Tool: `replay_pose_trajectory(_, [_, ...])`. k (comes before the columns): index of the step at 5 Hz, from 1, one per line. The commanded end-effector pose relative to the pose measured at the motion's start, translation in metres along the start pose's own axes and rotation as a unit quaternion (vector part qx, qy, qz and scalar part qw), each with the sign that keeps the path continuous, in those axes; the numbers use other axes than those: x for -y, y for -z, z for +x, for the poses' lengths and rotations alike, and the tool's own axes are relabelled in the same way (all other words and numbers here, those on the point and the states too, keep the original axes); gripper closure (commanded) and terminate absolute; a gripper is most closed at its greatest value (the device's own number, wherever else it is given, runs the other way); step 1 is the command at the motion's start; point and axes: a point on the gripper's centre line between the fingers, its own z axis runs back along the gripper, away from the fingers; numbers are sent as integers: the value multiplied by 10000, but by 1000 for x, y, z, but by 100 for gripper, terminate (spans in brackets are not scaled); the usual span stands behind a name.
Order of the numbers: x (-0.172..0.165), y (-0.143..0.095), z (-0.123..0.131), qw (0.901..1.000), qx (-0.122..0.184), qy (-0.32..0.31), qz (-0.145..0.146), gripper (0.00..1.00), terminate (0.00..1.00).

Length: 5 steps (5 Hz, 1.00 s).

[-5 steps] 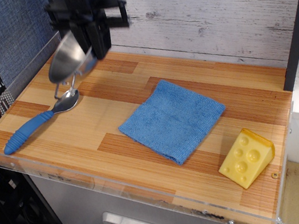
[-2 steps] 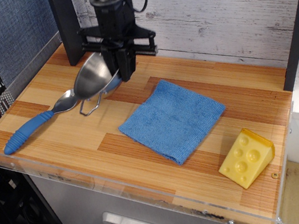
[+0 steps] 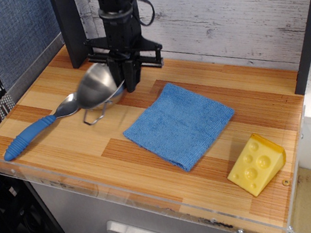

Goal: Place the pot on the left side of the table

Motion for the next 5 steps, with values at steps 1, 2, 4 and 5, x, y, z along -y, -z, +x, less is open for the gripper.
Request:
replay_pose_trajectory(1, [-15,7,3,9998,-27,-218,-5,100,0])
replay_pose_trajectory(2, [-17,13,0,9994,-149,-297,-24,100,0])
replay_pose_trajectory(4, [-23,18,-2,9982,-318,-484,-162,0,0])
replay_pose_trajectory(5, [-23,16,-2,9983,-344,-464,-89,0,0])
